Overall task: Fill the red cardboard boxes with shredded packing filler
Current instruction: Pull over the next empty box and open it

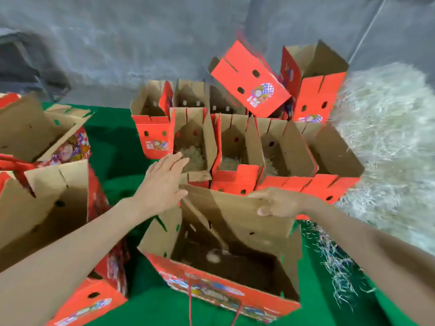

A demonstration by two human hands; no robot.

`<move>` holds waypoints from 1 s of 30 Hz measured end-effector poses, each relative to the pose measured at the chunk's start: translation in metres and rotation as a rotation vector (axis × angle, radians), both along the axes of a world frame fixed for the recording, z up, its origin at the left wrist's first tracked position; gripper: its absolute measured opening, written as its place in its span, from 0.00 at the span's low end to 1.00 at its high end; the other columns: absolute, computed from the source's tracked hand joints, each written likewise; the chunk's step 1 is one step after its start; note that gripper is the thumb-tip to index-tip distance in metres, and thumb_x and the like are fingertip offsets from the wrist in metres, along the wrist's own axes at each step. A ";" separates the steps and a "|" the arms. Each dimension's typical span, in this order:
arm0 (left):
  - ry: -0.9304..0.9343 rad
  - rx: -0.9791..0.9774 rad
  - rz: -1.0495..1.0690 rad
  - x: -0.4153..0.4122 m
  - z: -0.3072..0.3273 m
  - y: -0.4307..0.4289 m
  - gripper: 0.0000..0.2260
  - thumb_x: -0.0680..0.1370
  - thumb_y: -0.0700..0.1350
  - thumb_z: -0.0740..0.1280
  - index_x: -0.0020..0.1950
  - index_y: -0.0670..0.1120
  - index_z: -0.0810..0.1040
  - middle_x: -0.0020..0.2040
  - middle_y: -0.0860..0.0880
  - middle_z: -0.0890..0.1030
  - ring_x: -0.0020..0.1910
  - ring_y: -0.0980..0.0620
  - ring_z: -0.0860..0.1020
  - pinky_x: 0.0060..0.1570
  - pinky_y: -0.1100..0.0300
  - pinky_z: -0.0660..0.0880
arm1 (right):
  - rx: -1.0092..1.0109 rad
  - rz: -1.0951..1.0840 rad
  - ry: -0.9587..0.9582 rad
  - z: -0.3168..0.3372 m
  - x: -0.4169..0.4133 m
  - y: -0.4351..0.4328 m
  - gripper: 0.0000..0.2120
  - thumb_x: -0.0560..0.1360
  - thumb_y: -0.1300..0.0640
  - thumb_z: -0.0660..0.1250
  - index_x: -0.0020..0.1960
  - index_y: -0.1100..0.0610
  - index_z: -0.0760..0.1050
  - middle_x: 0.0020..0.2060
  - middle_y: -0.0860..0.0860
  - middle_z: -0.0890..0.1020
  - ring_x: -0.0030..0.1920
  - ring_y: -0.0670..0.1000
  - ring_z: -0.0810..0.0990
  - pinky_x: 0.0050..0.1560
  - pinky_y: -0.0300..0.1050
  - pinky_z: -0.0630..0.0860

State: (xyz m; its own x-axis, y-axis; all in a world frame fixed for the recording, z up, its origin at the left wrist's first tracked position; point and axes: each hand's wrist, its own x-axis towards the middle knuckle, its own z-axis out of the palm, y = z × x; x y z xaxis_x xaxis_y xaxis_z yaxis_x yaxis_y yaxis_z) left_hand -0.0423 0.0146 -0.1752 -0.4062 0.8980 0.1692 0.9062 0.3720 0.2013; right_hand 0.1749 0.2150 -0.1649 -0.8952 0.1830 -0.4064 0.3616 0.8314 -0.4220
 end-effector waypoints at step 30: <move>-0.093 -0.172 -0.172 0.260 -0.017 0.170 0.19 0.76 0.52 0.66 0.66 0.52 0.70 0.62 0.52 0.77 0.61 0.50 0.74 0.57 0.54 0.72 | 0.054 -0.156 0.549 -0.021 0.209 0.114 0.11 0.77 0.57 0.63 0.58 0.57 0.78 0.50 0.53 0.83 0.51 0.50 0.81 0.56 0.46 0.75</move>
State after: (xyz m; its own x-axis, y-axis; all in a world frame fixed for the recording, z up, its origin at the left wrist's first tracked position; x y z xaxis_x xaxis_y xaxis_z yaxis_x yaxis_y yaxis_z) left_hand 0.2177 0.1848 -0.1923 -0.2520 0.9674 -0.0229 0.9396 0.2503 0.2334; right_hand 0.3843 0.3290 -0.1854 -0.9331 0.3375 0.1243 0.2215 0.8115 -0.5407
